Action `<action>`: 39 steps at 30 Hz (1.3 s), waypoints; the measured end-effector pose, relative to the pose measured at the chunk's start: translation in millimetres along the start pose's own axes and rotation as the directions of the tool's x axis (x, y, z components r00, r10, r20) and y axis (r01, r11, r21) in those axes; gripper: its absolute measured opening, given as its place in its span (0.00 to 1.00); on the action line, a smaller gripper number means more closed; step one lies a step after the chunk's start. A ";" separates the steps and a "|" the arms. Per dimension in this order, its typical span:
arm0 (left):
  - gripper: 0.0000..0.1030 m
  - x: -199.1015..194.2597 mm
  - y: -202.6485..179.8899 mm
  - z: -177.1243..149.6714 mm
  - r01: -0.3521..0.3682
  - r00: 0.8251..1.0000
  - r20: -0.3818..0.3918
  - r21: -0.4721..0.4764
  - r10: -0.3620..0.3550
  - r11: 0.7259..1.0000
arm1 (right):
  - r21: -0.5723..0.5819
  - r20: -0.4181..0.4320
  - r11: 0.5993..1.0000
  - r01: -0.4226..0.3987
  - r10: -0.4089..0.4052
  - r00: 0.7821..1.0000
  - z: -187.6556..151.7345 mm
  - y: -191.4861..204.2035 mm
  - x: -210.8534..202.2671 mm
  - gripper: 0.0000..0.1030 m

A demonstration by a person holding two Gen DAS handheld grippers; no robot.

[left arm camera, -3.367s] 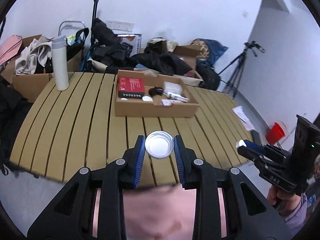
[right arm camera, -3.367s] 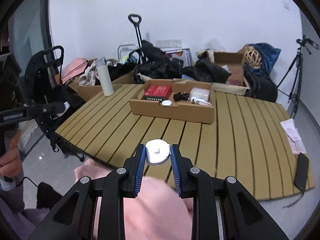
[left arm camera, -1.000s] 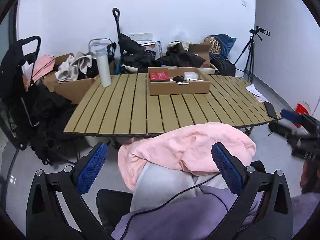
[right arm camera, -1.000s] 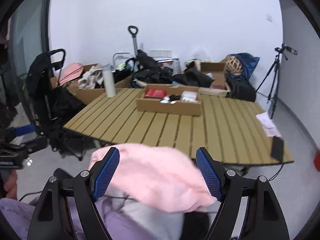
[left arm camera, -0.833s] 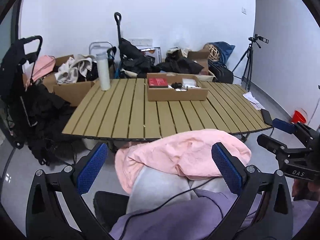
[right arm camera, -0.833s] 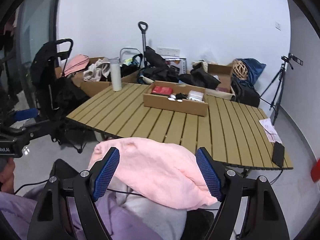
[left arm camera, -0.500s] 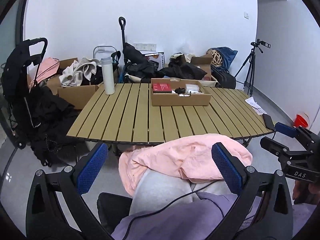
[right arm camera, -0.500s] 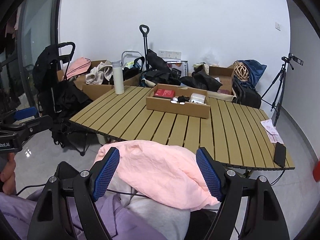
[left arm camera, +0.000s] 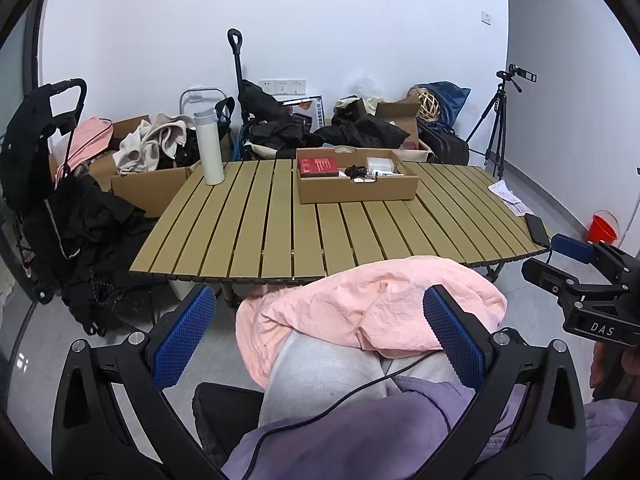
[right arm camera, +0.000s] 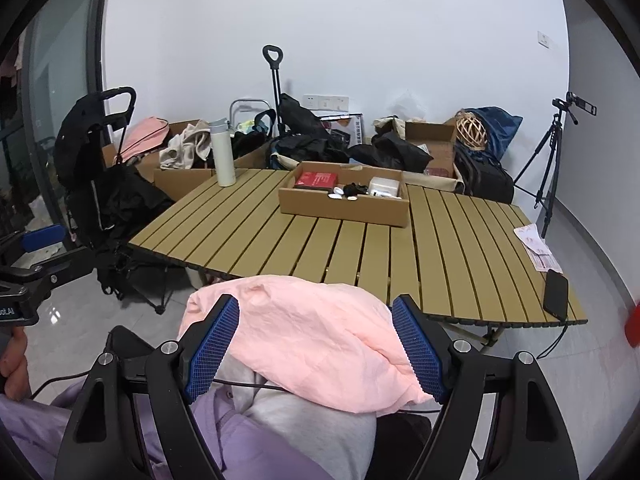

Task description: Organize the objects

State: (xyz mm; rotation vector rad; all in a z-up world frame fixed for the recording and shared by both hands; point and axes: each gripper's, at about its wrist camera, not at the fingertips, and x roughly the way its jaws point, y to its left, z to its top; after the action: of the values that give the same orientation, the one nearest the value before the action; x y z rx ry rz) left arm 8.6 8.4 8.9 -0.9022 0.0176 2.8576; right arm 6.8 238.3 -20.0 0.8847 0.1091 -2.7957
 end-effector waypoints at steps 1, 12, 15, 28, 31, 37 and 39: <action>1.00 -0.1 -0.2 -0.2 0.001 1.000 0.000 -0.001 -0.001 1.000 | 0.003 0.000 1.000 -0.001 0.001 1.000 -0.3 -0.6 0.0 0.80; 1.00 -5.3 -1.0 -0.3 0.005 1.000 0.017 -0.007 -0.005 1.000 | 0.008 0.015 1.000 -0.020 0.020 1.000 0.4 0.9 -5.4 0.80; 1.00 -7.0 -2.7 -0.6 0.007 1.000 0.023 -0.004 -0.007 1.000 | 0.000 0.018 1.000 -0.022 0.022 1.000 0.6 3.7 -7.3 0.80; 1.00 -9.0 -5.5 -0.7 0.006 1.000 0.026 0.002 -0.006 1.000 | 0.015 0.018 1.000 -0.022 0.022 1.000 1.5 0.4 -7.8 0.80; 1.00 -9.0 -5.7 -0.4 0.005 1.000 0.024 0.002 -0.005 1.000 | 0.015 0.017 1.000 -0.021 0.021 1.000 1.2 0.5 -7.7 0.80; 1.00 -9.3 -5.5 -0.1 0.005 1.000 0.023 0.002 -0.005 1.000 | 0.016 0.018 1.000 -0.021 0.021 1.000 1.3 0.3 -7.9 0.80; 1.00 -9.3 -5.8 -0.2 0.002 1.000 0.023 0.002 -0.002 1.000 | 0.017 0.017 1.000 -0.021 0.021 1.000 1.1 0.1 -7.6 0.80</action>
State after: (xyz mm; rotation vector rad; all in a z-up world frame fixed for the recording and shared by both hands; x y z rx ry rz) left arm 17.0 12.8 14.2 -0.8689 0.0176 2.8653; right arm 12.3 239.4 -14.8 0.8609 0.0732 -2.7884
